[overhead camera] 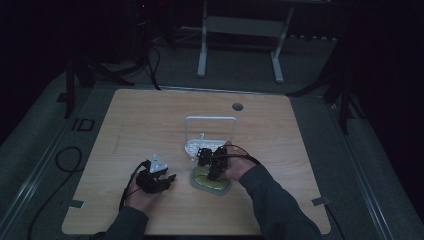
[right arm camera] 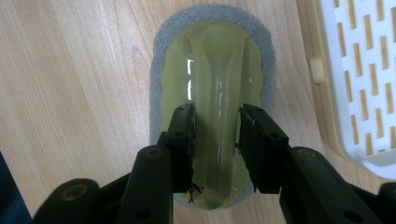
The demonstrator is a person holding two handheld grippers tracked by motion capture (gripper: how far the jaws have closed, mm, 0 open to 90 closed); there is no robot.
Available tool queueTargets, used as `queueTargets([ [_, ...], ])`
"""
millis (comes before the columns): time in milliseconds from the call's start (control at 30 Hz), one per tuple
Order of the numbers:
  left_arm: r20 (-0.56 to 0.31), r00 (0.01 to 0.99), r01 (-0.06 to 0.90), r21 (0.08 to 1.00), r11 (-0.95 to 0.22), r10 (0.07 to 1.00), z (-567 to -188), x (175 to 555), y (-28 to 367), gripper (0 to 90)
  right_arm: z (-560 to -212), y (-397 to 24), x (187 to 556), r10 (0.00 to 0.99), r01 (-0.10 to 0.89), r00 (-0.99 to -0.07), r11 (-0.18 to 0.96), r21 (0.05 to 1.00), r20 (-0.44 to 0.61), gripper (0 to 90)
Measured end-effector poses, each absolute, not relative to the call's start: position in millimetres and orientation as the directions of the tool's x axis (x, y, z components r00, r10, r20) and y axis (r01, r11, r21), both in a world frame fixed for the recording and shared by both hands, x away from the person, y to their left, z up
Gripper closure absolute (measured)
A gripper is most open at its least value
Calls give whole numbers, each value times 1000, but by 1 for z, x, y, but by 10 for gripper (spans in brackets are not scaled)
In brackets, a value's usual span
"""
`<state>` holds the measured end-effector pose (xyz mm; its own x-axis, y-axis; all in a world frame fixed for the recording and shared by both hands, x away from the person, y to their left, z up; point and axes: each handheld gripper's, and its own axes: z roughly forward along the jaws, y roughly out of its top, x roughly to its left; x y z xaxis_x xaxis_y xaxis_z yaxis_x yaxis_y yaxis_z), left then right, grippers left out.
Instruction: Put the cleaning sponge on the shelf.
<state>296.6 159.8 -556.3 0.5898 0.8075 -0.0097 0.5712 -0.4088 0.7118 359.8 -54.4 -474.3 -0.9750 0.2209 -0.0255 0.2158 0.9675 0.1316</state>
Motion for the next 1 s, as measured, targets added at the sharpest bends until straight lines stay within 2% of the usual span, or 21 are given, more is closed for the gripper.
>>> queueTargets([
  [300,-10,590,571,712,-408,808,-556,297,160,559,-476,-51,360,204,200,-979,974,107,-27,708],
  [1000,-10,590,571,713,-408,807,-556,297,160,556,-471,-51,354,123,110,-987,986,126,-105,714],
])
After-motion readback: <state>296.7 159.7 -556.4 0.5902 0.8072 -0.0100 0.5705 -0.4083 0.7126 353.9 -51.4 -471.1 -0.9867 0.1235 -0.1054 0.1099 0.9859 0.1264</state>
